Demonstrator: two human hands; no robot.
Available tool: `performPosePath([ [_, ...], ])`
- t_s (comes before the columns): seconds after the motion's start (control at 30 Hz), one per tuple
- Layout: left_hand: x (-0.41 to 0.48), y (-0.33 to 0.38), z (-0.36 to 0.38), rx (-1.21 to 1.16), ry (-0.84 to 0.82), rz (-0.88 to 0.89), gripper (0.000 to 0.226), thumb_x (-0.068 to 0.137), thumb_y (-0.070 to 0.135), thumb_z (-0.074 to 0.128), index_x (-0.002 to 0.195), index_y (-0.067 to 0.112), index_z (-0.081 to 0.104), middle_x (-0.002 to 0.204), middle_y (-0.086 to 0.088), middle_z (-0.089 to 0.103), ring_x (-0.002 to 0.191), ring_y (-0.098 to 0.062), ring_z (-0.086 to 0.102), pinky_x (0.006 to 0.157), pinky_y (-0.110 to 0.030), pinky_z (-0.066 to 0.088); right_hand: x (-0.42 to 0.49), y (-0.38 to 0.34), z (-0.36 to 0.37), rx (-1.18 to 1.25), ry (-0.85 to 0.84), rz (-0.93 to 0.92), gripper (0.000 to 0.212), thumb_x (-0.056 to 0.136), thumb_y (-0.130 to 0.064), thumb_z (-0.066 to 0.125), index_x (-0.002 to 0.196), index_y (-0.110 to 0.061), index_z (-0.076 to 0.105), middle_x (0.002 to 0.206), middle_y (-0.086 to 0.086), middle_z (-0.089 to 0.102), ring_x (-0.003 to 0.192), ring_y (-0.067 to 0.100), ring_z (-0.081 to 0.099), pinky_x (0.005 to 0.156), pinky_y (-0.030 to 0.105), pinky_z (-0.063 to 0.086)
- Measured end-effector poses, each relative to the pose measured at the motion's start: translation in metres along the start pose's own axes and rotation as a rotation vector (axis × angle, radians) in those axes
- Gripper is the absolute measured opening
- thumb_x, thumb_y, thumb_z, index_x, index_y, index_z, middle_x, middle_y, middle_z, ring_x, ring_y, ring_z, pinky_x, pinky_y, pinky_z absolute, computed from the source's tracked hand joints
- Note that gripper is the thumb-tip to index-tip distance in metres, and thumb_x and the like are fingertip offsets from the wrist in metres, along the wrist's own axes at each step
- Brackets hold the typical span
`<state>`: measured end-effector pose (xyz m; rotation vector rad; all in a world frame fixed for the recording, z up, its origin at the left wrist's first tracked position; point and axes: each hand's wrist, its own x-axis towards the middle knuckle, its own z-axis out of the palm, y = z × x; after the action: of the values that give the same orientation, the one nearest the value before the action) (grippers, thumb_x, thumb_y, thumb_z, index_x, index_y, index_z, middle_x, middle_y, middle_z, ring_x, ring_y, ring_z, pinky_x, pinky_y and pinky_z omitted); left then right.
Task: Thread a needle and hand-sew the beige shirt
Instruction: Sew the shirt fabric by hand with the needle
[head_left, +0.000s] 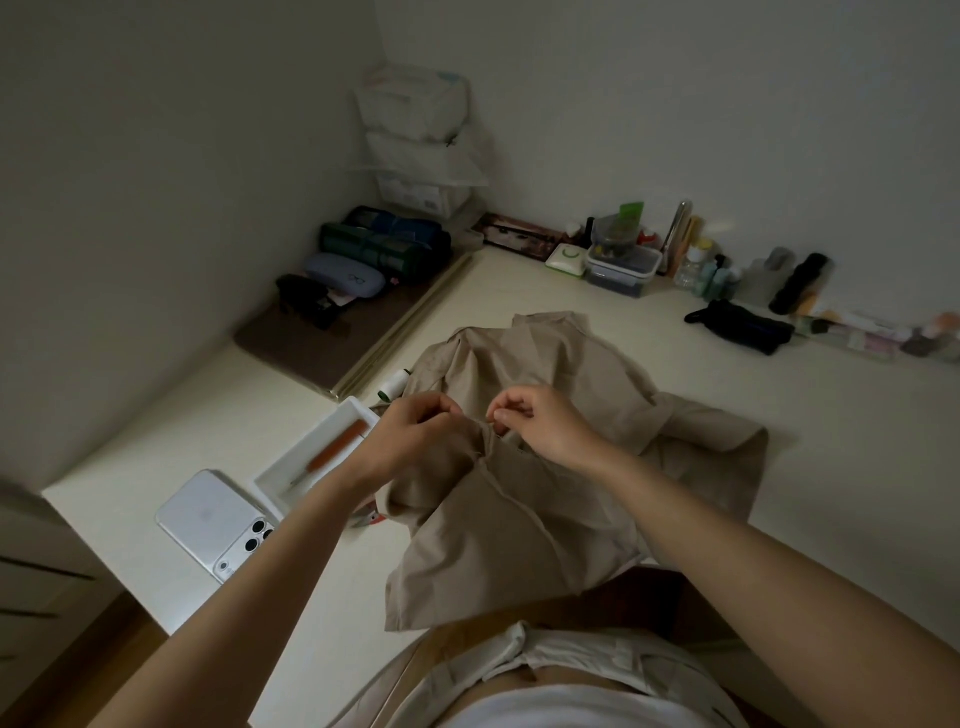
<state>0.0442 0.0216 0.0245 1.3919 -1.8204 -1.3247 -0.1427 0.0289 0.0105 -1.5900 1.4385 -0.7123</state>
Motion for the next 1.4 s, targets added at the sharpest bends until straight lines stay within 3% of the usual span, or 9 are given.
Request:
performPosePath([
  [0.13, 0.001, 0.001, 0.0, -0.003, -0.008, -0.001, 0.018, 0.095, 0.011, 0.051, 0.082, 0.016, 0.062, 0.075, 0.007, 0.06, 0.065, 0.006, 0.054, 0.063, -0.01, 0.043, 0.002, 0.001, -0.001, 0.042, -0.021, -0.027, 0.017, 0.092, -0.006, 0.056, 0.083, -0.018, 0.064, 0.073, -0.01, 0.062, 0.078, 0.01, 0.061, 0.084, 0.026, 0.048],
  [0.33, 0.0, 0.004, -0.001, -0.068, -0.041, 0.004, 0.018, 0.096, 0.009, 0.051, 0.082, 0.014, 0.062, 0.076, 0.005, 0.061, 0.068, 0.004, 0.056, 0.067, -0.011, 0.045, 0.001, 0.0, -0.002, 0.113, -0.063, -0.023, 0.011, 0.093, -0.004, 0.054, 0.092, -0.006, 0.065, 0.077, -0.004, 0.062, 0.077, 0.01, 0.059, 0.073, 0.011, 0.046],
  [0.5, -0.001, 0.007, 0.0, -0.067, -0.086, 0.035, 0.018, 0.096, 0.009, 0.052, 0.082, 0.015, 0.063, 0.068, 0.013, 0.059, 0.062, 0.005, 0.051, 0.063, -0.011, 0.041, -0.001, -0.001, -0.004, 0.151, -0.098, -0.018, 0.012, 0.094, -0.005, 0.055, 0.092, -0.009, 0.065, 0.078, -0.003, 0.063, 0.075, 0.006, 0.058, 0.074, 0.014, 0.047],
  [0.73, 0.0, 0.006, 0.006, -0.172, -0.072, 0.02, 0.014, 0.095, 0.01, 0.054, 0.085, 0.013, 0.064, 0.075, 0.008, 0.063, 0.069, 0.001, 0.057, 0.067, -0.013, 0.045, -0.005, -0.007, 0.0, 0.285, -0.109, 0.005, 0.013, 0.096, -0.009, 0.052, 0.092, -0.011, 0.064, 0.068, -0.005, 0.057, 0.053, -0.004, 0.048, 0.053, 0.008, 0.037],
  [0.9, -0.002, 0.004, 0.005, -0.21, -0.056, 0.002, 0.014, 0.095, 0.014, 0.055, 0.087, 0.014, 0.065, 0.081, 0.002, 0.065, 0.075, -0.004, 0.059, 0.069, -0.015, 0.047, -0.005, -0.006, -0.001, 0.337, -0.109, 0.036, 0.007, 0.095, -0.012, 0.055, 0.091, -0.012, 0.06, 0.07, 0.0, 0.056, 0.059, 0.004, 0.047, 0.055, 0.012, 0.041],
  [1.2, 0.001, 0.003, 0.01, -0.279, 0.03, -0.036, 0.014, 0.096, 0.016, 0.054, 0.09, 0.012, 0.066, 0.082, 0.004, 0.068, 0.08, -0.005, 0.061, 0.079, -0.021, 0.048, -0.002, -0.004, -0.004, 0.396, -0.033, 0.067, 0.011, 0.095, 0.001, 0.049, 0.101, -0.002, 0.057, 0.071, 0.001, 0.06, 0.052, -0.006, 0.057, 0.056, 0.008, 0.045],
  [1.4, 0.001, 0.008, 0.018, -0.267, 0.02, -0.048, 0.018, 0.098, 0.016, 0.05, 0.09, 0.012, 0.065, 0.083, -0.002, 0.067, 0.076, -0.007, 0.061, 0.069, -0.016, 0.05, 0.0, -0.01, 0.001, 0.395, -0.045, 0.017, 0.008, 0.092, 0.0, 0.055, 0.096, -0.007, 0.056, 0.069, 0.001, 0.062, 0.055, -0.002, 0.059, 0.06, 0.013, 0.05],
])
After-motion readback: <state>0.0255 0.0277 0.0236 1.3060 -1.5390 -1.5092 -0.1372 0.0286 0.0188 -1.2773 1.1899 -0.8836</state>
